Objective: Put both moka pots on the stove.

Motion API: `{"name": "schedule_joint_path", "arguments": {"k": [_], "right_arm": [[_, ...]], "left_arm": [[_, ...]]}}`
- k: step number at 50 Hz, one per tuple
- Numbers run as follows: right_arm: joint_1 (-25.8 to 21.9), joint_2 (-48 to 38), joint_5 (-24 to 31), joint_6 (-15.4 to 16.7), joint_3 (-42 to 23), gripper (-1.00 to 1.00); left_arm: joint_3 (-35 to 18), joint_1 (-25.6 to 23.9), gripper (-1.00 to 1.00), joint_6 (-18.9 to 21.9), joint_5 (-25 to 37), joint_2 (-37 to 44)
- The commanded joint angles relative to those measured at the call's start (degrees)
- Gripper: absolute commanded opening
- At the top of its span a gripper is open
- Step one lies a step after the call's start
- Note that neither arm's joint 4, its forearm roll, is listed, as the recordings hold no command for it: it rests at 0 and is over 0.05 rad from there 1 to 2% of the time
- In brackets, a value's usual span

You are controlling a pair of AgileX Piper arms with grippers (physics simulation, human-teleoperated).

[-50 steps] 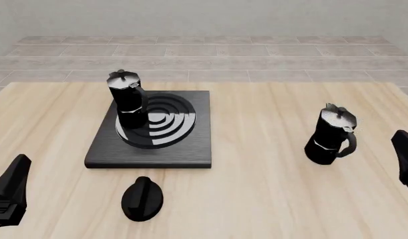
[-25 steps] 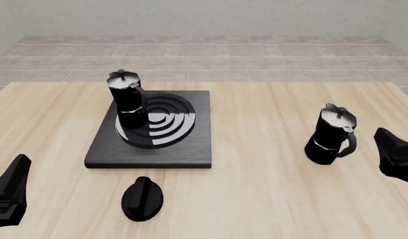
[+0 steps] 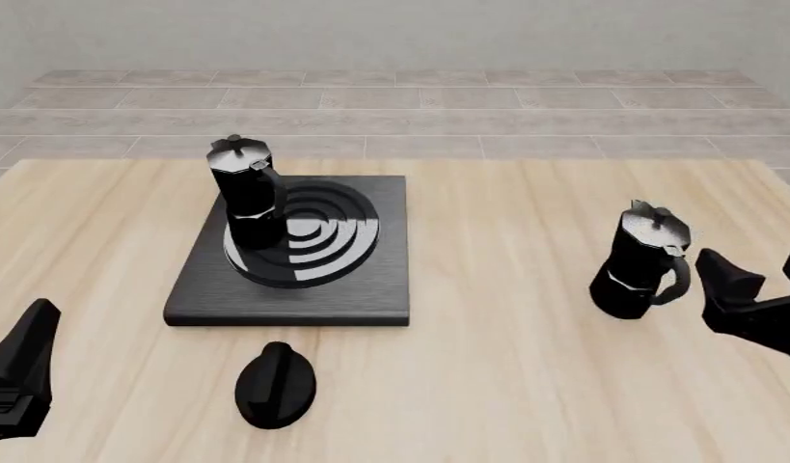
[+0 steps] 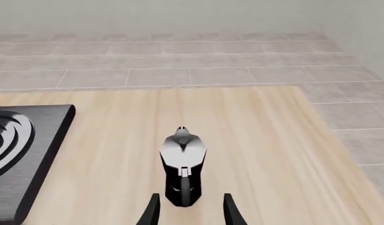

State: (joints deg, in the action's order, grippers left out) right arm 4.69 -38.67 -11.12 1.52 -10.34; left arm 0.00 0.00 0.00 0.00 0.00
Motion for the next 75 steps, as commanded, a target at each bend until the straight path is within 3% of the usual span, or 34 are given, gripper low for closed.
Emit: {"name": "schedule_joint_path", "arguments": {"k": [1,31,53,75], "right_arm": [[-1.1,-5.0,-5.3,0.6,1.0,1.00],[-2.4,-19.9,-20.3,2.1,1.2,1.00],[-2.2,-26.6,-25.8,2.2,0.9,1.00],[-3.2,-30.2,-27.7,1.1,0.7,1.00]], "left_arm": [[0.0,0.0,1.00,0.0,0.0,0.0],[0.0,0.0,1.00,0.0,0.0,0.0],[0.0,0.0,1.00,0.0,0.0,0.0],[0.0,0.0,1.00,0.0,0.0,0.0]]}}
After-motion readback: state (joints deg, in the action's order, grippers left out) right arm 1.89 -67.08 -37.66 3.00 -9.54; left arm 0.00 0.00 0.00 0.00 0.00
